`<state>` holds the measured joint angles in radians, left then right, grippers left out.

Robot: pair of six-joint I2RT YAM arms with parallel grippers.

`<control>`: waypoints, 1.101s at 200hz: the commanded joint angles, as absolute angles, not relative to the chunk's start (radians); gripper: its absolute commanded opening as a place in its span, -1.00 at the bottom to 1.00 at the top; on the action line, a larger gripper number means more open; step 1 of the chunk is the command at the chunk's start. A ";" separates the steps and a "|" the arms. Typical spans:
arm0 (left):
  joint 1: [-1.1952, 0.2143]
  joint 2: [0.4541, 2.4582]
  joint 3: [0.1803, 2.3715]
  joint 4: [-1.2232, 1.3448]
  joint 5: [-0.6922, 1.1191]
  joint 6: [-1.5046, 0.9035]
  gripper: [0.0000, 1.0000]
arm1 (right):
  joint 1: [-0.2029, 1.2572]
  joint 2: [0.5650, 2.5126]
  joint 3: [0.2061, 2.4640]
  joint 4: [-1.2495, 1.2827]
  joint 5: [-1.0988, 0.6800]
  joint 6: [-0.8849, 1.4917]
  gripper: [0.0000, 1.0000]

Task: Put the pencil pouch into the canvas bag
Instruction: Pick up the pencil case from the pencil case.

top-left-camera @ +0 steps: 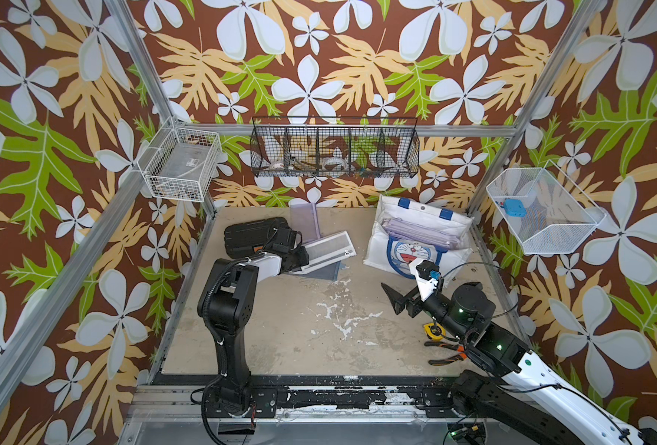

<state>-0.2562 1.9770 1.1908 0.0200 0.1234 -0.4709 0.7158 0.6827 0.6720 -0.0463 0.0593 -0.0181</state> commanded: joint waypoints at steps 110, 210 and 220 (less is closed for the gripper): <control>-0.324 1.395 0.944 -0.103 0.127 -0.393 -1.00 | 0.718 0.702 0.643 -0.001 0.081 -0.058 1.00; -0.324 0.912 0.862 -0.219 0.480 -0.529 -1.00 | 0.718 0.728 0.582 0.212 -0.076 -0.232 0.99; -0.324 0.893 0.862 -0.218 0.505 -0.543 -1.00 | 0.718 0.746 0.583 0.231 -0.094 -0.243 0.99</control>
